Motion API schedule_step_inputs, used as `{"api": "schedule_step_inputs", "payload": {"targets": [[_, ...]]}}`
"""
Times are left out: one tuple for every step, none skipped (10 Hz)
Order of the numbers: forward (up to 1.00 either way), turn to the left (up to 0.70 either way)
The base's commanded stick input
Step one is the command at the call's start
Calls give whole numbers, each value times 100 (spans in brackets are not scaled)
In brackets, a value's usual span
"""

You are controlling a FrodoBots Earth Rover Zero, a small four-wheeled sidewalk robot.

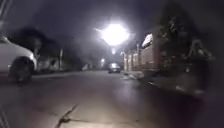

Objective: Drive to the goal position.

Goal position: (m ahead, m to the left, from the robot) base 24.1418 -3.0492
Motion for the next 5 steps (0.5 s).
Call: {"api": "schedule_step_inputs", "payload": {"targets": [[70, 0], [70, 0], [70, 0], [70, 0], [70, 0]]}}
